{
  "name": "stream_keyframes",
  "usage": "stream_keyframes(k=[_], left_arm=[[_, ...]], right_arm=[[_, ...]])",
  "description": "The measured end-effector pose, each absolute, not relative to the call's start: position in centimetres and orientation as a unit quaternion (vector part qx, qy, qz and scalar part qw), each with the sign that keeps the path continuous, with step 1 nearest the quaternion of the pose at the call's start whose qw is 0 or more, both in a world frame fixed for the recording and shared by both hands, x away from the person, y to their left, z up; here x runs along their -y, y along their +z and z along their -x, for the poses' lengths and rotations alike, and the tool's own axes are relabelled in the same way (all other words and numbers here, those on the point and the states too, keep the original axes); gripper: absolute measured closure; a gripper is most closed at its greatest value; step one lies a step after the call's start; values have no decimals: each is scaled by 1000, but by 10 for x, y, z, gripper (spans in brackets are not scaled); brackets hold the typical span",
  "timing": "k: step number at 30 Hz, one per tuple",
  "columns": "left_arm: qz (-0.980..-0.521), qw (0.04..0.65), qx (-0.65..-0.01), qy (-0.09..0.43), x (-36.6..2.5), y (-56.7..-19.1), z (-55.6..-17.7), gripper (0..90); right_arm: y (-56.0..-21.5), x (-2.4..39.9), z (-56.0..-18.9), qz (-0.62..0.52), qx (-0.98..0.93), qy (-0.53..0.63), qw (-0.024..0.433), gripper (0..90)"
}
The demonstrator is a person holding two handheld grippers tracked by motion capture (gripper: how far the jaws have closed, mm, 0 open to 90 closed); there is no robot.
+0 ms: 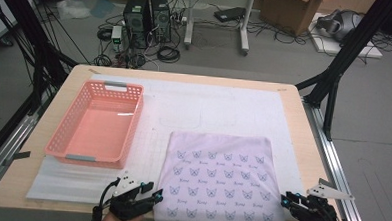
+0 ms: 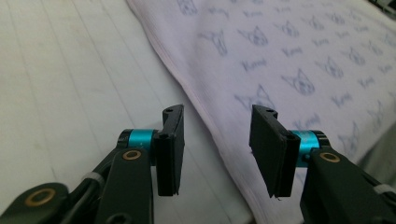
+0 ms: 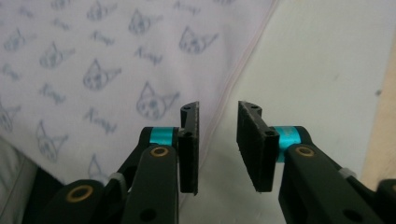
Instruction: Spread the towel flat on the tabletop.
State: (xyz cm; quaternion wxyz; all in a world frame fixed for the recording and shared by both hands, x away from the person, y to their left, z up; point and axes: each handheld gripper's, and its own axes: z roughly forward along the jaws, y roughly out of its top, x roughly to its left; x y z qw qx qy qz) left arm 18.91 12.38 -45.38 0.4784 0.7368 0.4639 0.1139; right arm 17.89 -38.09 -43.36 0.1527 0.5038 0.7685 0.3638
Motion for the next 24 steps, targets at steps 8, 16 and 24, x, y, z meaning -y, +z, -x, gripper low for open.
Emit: stream_keyframes(k=[8, 16, 24], left_arm=[[-725, 499, -464, 100, -125, -454, -239, 497], [-718, 503, -471, 99, -122, -452, -251, 482], [-729, 484, -473, 102, -108, -444, -279, 454]], right_arm=[[-440, 369, -208, -496, -762, 375, 178, 692], [-440, 371, -207, -490, -786, 338, 166, 884], [-437, 384, -201, -489, -778, 356, 172, 615]])
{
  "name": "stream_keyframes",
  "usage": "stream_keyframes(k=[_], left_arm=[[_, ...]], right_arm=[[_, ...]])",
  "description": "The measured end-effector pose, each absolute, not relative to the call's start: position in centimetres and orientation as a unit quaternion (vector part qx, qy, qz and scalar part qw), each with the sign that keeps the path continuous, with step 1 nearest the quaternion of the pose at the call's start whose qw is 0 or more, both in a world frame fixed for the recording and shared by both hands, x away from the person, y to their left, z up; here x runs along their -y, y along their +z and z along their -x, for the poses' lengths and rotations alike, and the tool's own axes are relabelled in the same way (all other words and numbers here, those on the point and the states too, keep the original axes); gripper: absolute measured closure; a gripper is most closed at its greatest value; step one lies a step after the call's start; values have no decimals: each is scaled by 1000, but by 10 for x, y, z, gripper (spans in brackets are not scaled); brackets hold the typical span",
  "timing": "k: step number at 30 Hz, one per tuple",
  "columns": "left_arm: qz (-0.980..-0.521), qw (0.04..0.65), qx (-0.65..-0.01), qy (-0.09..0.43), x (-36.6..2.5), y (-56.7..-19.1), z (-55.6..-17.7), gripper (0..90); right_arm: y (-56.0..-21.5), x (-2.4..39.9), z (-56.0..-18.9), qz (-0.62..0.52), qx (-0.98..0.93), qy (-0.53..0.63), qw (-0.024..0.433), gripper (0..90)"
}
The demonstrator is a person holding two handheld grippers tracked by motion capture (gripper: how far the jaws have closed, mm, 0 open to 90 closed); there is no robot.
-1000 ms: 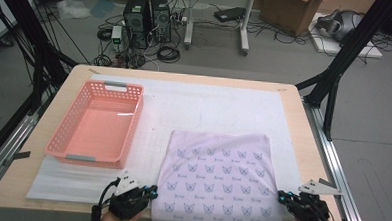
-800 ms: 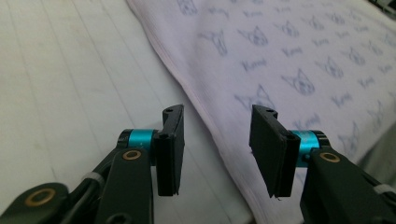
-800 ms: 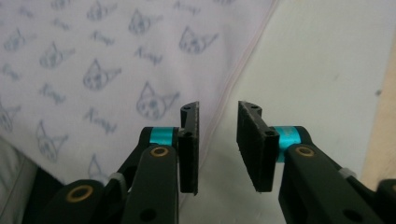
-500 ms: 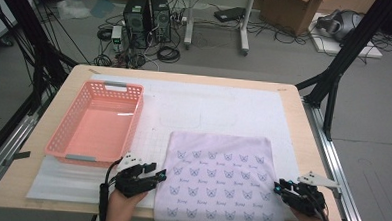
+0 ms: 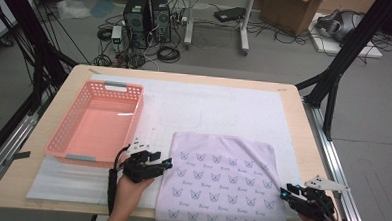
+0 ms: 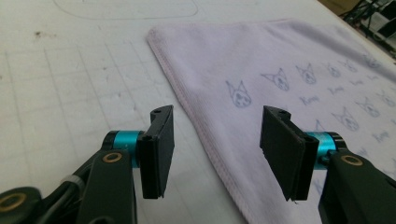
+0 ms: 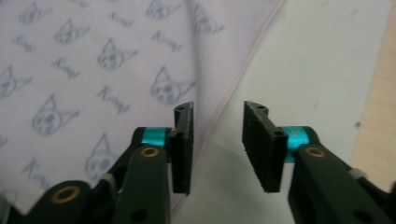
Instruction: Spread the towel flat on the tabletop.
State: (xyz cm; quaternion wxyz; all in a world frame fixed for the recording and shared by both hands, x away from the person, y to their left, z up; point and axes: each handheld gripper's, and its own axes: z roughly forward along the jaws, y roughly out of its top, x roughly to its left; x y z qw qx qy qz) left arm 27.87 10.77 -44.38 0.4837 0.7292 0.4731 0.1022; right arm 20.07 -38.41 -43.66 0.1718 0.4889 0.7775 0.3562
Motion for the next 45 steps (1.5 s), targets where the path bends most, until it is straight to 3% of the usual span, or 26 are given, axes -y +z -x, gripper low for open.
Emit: stream_keyframes(k=[7, 15, 19, 20, 22, 23, 25, 27, 32, 34, 42, 45], left_arm=[[-748, 440, -482, 124, -91, -442, -318, 514], [-722, 446, -513, 129, -90, -454, -336, 637], [-728, 437, -509, 145, -86, -454, -335, 864], [-731, 435, -504, 147, -85, -454, -334, 873], [-730, 439, -504, 142, -86, -453, -335, 852], [-725, 442, -511, 138, -88, -454, -335, 737], [-719, 449, -515, 130, -89, -454, -336, 626], [-730, 444, -500, 139, -84, -454, -334, 605], [-777, 400, -446, 191, -66, -451, -328, 678], [-775, 408, -453, 167, -68, -450, -331, 859], [-755, 400, -490, 171, -84, -447, -334, 867], [-751, 402, -495, 168, -87, -448, -332, 827]], right_arm=[[-433, 385, -216, -495, -758, 379, 192, 598], [-434, 381, -226, -485, -764, 381, 187, 600], [-433, 376, -235, -481, -768, 381, 186, 599], [-433, 374, -239, -480, -768, 382, 186, 597], [-432, 369, -247, -477, -771, 380, 185, 597], [-431, 366, -253, -476, -770, 382, 186, 597], [-430, 362, -260, -475, -769, 385, 185, 598], [-429, 357, -268, -473, -771, 385, 184, 600], [-431, 350, -282, -474, -774, 376, 188, 602], [-433, 350, -288, -482, -769, 376, 191, 604], [-435, 362, -318, -515, -749, 361, 209, 573], [-439, 360, -334, -518, -753, 353, 201, 565]])
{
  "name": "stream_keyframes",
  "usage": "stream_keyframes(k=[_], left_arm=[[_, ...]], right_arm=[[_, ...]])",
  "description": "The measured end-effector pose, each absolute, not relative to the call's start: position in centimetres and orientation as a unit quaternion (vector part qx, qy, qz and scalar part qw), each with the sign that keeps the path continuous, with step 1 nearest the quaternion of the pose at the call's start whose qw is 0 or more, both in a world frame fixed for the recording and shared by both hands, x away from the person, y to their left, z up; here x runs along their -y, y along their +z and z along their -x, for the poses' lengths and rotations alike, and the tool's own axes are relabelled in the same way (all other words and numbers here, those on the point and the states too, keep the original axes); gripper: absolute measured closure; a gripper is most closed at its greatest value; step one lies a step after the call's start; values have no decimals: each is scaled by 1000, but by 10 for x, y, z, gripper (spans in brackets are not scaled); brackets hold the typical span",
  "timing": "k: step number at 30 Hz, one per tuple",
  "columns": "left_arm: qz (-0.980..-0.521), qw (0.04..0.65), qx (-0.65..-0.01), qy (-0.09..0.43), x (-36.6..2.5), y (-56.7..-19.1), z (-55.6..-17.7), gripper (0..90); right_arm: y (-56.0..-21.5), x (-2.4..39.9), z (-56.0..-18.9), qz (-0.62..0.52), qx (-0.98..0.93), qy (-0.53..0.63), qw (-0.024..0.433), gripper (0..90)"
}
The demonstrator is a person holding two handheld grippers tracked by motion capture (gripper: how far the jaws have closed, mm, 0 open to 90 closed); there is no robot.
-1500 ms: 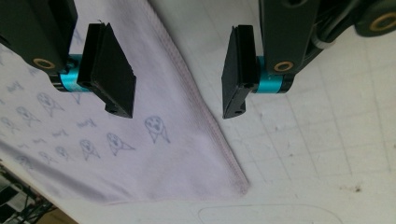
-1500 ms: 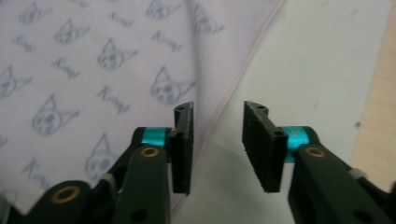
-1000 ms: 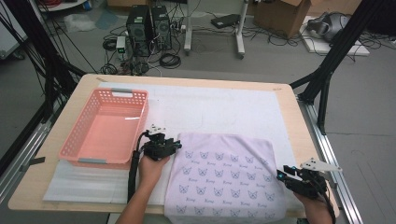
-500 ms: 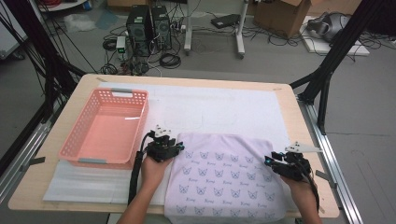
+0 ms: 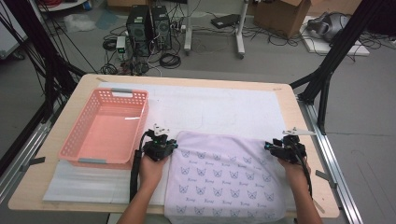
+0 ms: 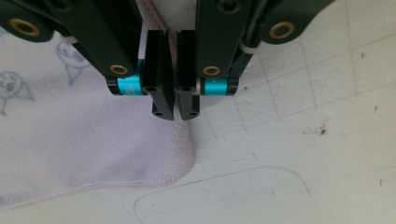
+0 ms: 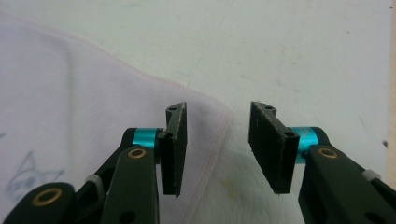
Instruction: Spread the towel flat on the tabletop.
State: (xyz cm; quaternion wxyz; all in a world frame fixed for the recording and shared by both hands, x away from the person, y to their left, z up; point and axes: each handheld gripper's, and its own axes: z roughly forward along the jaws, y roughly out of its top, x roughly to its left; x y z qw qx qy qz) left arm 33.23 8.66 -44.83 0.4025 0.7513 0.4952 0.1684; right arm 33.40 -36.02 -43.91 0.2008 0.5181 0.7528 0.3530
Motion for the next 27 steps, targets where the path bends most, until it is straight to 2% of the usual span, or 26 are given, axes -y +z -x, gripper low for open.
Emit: stream_keyframes(k=[1, 2, 3, 4, 5, 6, 9, 11, 12, 14, 15, 18, 24, 27], left_arm=[[-748, 407, -497, 166, -87, -449, -332, 802], [-748, 412, -495, 160, -88, -449, -332, 754], [-746, 413, -497, 161, -90, -449, -331, 706], [-743, 417, -498, 158, -91, -449, -330, 657], [-741, 424, -498, 153, -93, -449, -329, 626], [-737, 430, -499, 152, -94, -449, -327, 602], [-725, 450, -501, 144, -101, -450, -323, 531], [-724, 462, -494, 136, -104, -451, -320, 503], [-722, 471, -489, 131, -105, -451, -318, 497], [-720, 490, -477, 120, -108, -450, -315, 468], [-719, 503, -466, 114, -109, -449, -313, 456], [-716, 534, -438, 104, -110, -446, -307, 413], [-705, 572, -413, 75, -116, -443, -292, 374], [-705, 581, -400, 75, -117, -441, -287, 370]], right_arm=[[-441, 357, -340, -518, -757, 346, 198, 577], [-442, 356, -344, -516, -758, 347, 196, 628], [-443, 354, -347, -513, -763, 341, 194, 710], [-444, 353, -349, -507, -768, 337, 199, 833], [-443, 353, -352, -504, -769, 341, 197, 861], [-443, 353, -354, -502, -772, 334, 201, 866], [-441, 354, -360, -506, -768, 301, 252, 871], [-443, 359, -362, -525, -755, 308, 246, 866], [-443, 360, -361, -529, -750, 312, 244, 842], [-440, 359, -358, -529, -743, 321, 255, 723], [-438, 359, -355, -526, -742, 328, 256, 695], [-427, 365, -343, -518, -734, 368, 239, 593], [-420, 376, -305, -490, -737, 419, 205, 465], [-422, 378, -283, -471, -748, 431, 181, 450]])
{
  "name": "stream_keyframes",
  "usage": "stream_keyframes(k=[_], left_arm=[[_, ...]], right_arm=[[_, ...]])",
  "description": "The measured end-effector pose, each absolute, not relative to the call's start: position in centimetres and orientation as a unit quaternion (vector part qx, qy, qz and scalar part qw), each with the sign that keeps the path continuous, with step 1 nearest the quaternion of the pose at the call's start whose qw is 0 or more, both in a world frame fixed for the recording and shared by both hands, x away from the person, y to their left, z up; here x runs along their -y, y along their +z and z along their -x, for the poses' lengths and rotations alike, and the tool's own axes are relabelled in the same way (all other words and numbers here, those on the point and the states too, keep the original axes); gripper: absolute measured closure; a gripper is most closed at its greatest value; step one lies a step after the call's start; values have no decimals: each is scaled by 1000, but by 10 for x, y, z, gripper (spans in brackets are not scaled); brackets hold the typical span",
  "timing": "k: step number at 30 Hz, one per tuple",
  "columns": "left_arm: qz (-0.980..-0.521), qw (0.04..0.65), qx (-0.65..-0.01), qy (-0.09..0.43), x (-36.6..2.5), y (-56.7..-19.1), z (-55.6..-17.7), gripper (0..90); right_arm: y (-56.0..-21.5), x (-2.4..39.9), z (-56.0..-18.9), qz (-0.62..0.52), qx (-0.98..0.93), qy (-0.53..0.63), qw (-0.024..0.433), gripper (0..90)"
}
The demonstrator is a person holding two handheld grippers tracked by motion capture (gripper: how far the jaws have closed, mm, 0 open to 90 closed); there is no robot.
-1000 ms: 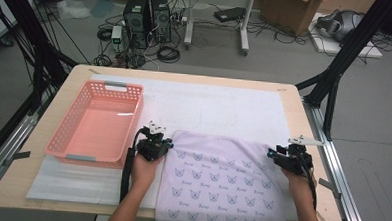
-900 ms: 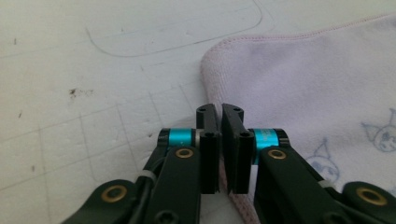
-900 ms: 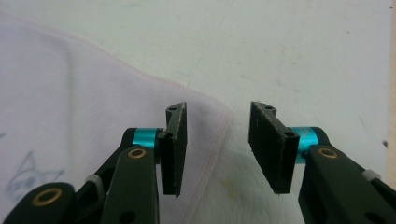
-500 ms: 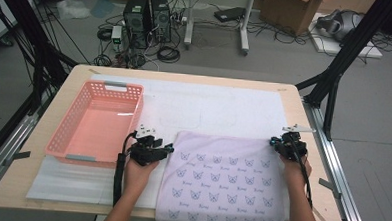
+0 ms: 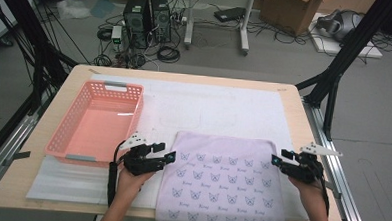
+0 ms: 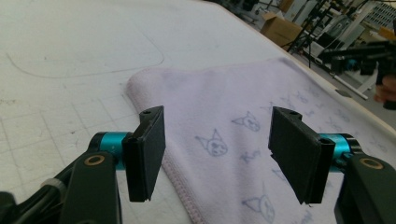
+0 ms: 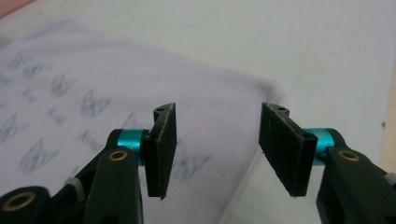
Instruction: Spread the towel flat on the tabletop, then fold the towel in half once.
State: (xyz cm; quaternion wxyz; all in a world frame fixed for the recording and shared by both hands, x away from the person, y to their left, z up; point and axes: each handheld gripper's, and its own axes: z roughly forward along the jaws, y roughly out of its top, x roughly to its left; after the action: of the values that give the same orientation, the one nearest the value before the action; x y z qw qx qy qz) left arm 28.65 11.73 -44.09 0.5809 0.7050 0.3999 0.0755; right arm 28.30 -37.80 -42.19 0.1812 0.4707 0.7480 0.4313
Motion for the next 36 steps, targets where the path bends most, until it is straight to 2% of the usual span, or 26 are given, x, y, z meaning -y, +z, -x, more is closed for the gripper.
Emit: stream_keyframes(k=[5, 8, 12, 16, 21, 28, 36], left_arm=[[-728, 587, -335, 112, -108, -439, -278, 341], [-724, 592, -338, 103, -105, -439, -274, 312], [-723, 588, -350, 96, -106, -439, -271, 316], [-706, 588, -382, 102, -109, -436, -271, 226], [-704, 586, -386, 113, -113, -436, -270, 233], [-706, 586, -391, 76, -115, -437, -275, 254], [-705, 582, -395, 92, -114, -439, -278, 253]], right_arm=[[-426, 374, -255, -454, -767, 410, 194, 323], [-427, 375, -247, -455, -758, 420, 202, 264], [-428, 380, -243, -461, -752, 425, 202, 229], [-427, 384, -242, -464, -745, 431, 208, 226], [-428, 386, -243, -466, -743, 431, 211, 226], [-425, 385, -242, -468, -738, 438, 212, 226], [-428, 384, -243, -468, -741, 432, 213, 226]])
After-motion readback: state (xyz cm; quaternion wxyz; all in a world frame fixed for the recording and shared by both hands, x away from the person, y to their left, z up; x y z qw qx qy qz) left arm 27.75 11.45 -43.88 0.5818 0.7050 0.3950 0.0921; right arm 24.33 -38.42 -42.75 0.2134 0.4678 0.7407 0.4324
